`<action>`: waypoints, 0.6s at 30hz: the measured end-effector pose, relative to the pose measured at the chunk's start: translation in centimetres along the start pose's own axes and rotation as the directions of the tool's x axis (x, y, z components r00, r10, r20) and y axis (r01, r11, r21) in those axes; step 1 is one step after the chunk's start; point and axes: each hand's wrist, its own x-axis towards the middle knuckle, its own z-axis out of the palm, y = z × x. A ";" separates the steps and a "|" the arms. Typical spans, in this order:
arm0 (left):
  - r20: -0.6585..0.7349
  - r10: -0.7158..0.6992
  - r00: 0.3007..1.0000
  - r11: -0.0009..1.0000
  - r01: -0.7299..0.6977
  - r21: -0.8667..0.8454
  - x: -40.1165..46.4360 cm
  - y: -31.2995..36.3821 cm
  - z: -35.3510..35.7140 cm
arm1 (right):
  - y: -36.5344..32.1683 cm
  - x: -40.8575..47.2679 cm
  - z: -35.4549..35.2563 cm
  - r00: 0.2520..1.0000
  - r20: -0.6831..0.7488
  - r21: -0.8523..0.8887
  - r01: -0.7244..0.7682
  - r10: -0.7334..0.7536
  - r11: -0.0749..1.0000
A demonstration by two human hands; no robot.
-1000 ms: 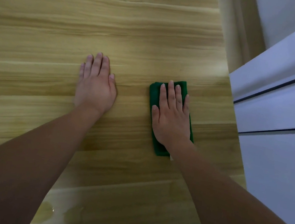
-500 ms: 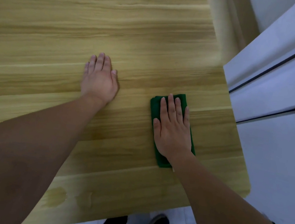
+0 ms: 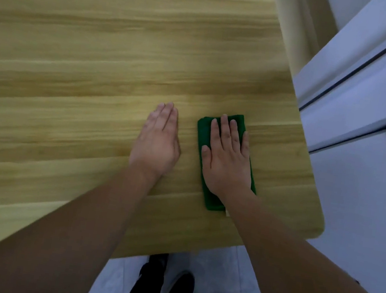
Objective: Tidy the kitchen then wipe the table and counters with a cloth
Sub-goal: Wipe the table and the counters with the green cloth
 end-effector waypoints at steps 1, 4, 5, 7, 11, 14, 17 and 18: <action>-0.007 -0.005 1.000 1.000 0.005 -0.009 0.0 0.0 0.1 | 0.1 -0.7 0.3 1.000 -0.006 -0.001 -0.001 0.001 1.000; -0.021 -0.011 1.000 0.999 0.011 -0.030 -0.2 0.1 0.1 | 0.4 -3.4 1.2 0.999 -0.036 0.021 0.004 -0.003 1.000; -0.025 -0.013 1.000 0.999 0.012 -0.033 -0.2 0.0 0.1 | 0.4 -4.4 1.5 0.999 -0.045 0.033 0.003 -0.002 0.999; -0.033 -0.014 0.999 0.999 0.013 -0.036 -0.3 0.0 0.0 | 0.4 -6.4 2.0 0.999 -0.053 0.045 -0.007 0.010 0.999; -0.045 -0.020 0.999 0.999 0.018 -0.038 -0.4 0.3 0.0 | 0.3 -8.2 2.5 0.996 -0.080 0.040 -0.029 0.032 0.999; -0.049 -0.024 0.999 0.999 0.022 -0.030 -0.3 0.3 0.2 | 0.4 -7.9 2.6 0.996 -0.077 0.021 -0.034 0.036 0.999; -0.052 -0.033 0.998 0.999 0.031 -0.029 -0.2 0.2 0.2 | 0.3 -7.7 2.6 0.997 -0.064 0.010 -0.039 0.040 0.999; -0.049 -0.033 0.998 0.999 0.032 -0.028 -0.1 0.2 0.2 | 0.2 -7.7 2.6 0.997 -0.067 0.007 -0.043 0.043 0.999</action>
